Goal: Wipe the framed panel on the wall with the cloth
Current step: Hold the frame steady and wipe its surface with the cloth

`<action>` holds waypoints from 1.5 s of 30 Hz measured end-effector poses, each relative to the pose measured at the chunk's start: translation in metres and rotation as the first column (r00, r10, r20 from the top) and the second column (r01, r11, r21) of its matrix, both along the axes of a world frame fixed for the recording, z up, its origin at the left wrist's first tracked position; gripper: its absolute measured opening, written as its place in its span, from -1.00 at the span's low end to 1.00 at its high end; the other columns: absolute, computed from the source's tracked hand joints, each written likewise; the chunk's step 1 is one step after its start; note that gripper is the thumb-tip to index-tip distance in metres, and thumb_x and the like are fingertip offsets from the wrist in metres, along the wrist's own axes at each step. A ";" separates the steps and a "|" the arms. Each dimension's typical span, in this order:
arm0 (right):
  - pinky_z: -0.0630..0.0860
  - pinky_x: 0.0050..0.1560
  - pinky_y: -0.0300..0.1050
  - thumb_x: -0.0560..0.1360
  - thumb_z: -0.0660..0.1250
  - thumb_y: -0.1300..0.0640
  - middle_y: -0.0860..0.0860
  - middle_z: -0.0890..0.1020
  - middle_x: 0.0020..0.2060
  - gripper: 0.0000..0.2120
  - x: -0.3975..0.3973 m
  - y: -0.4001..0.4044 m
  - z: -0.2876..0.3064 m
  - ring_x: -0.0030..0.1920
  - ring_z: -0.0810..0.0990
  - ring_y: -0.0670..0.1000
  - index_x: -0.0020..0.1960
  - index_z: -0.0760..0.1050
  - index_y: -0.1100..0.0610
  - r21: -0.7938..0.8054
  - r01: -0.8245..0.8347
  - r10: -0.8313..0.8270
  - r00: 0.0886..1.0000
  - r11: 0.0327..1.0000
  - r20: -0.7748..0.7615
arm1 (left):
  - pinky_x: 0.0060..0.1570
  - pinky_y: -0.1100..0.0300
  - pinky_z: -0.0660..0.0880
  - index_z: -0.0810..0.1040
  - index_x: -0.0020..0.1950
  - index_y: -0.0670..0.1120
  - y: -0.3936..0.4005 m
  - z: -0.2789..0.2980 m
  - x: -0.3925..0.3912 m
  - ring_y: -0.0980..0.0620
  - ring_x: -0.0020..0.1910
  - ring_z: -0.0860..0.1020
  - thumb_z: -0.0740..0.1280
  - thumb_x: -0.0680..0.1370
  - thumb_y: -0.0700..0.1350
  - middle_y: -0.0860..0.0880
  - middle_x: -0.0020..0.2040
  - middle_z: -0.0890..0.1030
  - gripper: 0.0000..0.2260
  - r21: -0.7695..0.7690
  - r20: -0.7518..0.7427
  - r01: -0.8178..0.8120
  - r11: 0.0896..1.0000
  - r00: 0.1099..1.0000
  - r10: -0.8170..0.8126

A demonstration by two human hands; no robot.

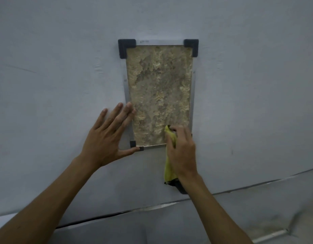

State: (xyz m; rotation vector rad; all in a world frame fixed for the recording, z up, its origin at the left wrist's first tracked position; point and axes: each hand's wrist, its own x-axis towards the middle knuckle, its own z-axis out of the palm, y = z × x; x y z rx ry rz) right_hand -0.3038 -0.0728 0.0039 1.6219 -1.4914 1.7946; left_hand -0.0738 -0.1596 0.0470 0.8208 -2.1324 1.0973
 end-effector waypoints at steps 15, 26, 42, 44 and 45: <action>0.42 -0.04 -0.40 0.56 0.38 0.24 0.07 0.54 0.02 -0.84 -0.018 0.008 -0.023 -0.07 0.49 -0.09 0.12 0.51 0.20 0.097 0.078 -0.077 0.997 0.992 -0.014 | 0.57 -0.22 0.04 0.00 0.66 -0.09 0.008 0.002 -0.001 -0.11 0.64 0.02 0.17 0.48 0.49 -0.07 0.67 -0.01 -0.04 0.035 0.004 0.018 0.999 1.000 -0.018; 0.44 -0.08 -0.31 0.56 0.37 0.23 0.08 0.53 0.02 -0.85 -0.011 0.009 -0.023 -0.08 0.49 -0.06 0.12 0.51 0.21 0.100 0.078 -0.085 0.994 0.992 0.074 | 0.57 -0.23 0.05 0.00 0.66 -0.10 0.007 -0.001 -0.005 -0.11 0.64 0.02 0.20 0.46 0.49 -0.08 0.67 0.00 -0.02 0.025 -0.016 0.016 1.000 1.000 -0.016; 0.33 -0.06 -0.45 0.55 0.37 0.26 0.08 0.52 0.03 -0.84 0.007 0.009 -0.020 -0.10 0.42 -0.11 0.11 0.49 0.20 0.119 0.040 -0.046 0.998 0.992 0.047 | 0.57 -0.24 0.02 -0.02 0.66 -0.09 0.009 -0.010 -0.012 -0.12 0.65 -0.01 0.20 0.46 0.48 -0.06 0.67 -0.02 -0.02 0.041 -0.072 -0.003 0.999 0.997 0.006; 0.32 -0.03 -0.41 0.54 0.37 0.27 0.09 0.53 0.02 -0.84 -0.001 0.009 -0.018 -0.06 0.46 -0.07 0.11 0.49 0.21 0.080 0.091 -0.104 0.980 0.993 0.169 | 0.57 -0.23 0.03 -0.02 0.66 -0.09 0.010 -0.010 -0.012 -0.11 0.65 0.00 0.20 0.46 0.47 -0.06 0.67 -0.02 -0.02 0.044 -0.076 -0.001 0.999 0.997 0.005; 0.33 -0.02 -0.39 0.55 0.36 0.27 0.09 0.53 0.02 -0.84 -0.004 0.010 -0.018 -0.04 0.49 -0.03 0.11 0.48 0.21 0.066 0.131 -0.144 0.955 0.989 0.260 | 0.57 -0.23 0.04 -0.02 0.66 -0.09 0.010 -0.009 -0.012 -0.11 0.65 0.00 0.20 0.46 0.48 -0.06 0.67 -0.02 -0.02 0.047 -0.075 -0.002 0.999 0.997 0.005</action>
